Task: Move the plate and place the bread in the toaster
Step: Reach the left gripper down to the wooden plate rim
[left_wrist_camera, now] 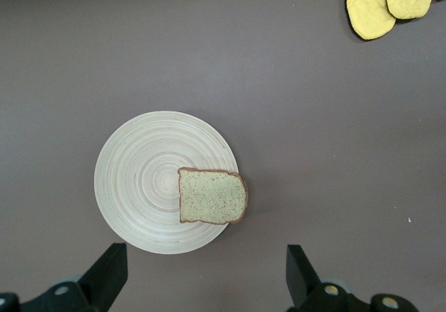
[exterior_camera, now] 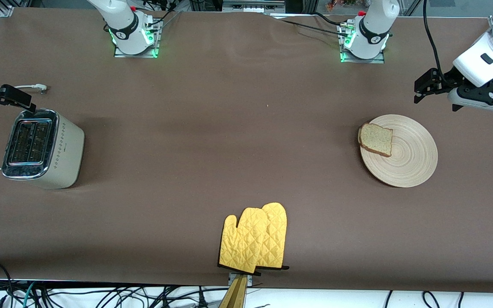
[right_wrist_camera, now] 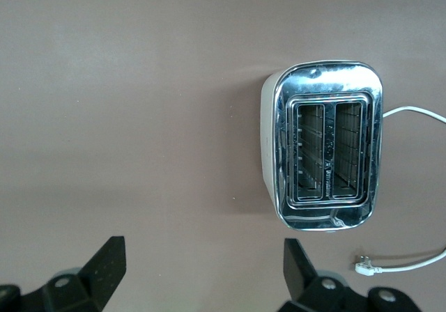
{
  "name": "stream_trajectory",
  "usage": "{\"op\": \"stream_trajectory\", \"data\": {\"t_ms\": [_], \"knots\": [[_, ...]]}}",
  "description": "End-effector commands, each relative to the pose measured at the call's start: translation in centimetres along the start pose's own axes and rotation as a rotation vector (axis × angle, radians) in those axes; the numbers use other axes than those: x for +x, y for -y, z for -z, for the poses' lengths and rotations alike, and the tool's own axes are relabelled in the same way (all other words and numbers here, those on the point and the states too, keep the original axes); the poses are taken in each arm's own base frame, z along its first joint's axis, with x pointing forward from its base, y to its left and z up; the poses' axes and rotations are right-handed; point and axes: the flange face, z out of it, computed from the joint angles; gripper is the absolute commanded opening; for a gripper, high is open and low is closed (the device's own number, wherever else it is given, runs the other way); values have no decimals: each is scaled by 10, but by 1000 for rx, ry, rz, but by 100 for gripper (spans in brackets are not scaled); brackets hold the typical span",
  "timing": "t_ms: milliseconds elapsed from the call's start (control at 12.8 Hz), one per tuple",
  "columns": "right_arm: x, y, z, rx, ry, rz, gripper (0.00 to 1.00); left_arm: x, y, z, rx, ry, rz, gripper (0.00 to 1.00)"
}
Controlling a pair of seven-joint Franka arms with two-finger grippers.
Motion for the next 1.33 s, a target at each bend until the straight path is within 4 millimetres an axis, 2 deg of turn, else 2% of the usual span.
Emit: {"op": "stream_trajectory", "data": {"t_ms": [0,234,390,468,546,624,702,780,936,1014,1092,1248], "knots": [[-3,1,7,-20,-5,-9,100,0,1,8,-18,3,16,100],[-1,2,7,-27,-8,8,100,1,4,5,-16,8,8,100],[-1,1,6,-26,-5,5,100,5,8,-4,-8,25,14,100],[-1,1,6,-25,-5,7,100,10,14,-15,11,47,22,100],[-1,1,6,-26,-3,5,100,19,36,-48,76,122,42,100],[-2,1,5,-26,-1,5,100,15,67,-55,97,156,81,100],[-1,2,5,-25,-1,8,100,7,110,-60,84,168,153,100],[-2,2,5,-25,0,8,100,1,147,-81,37,212,182,100],[-1,2,4,-23,1,8,100,-10,224,-147,-149,269,220,100],[-1,2,5,-22,0,8,100,-23,273,-173,-232,269,265,100],[-1,2,4,-22,4,10,100,-41,315,-210,-331,281,269,100],[-2,3,3,-21,8,11,100,-62,361,-278,-502,286,217,100]]}}
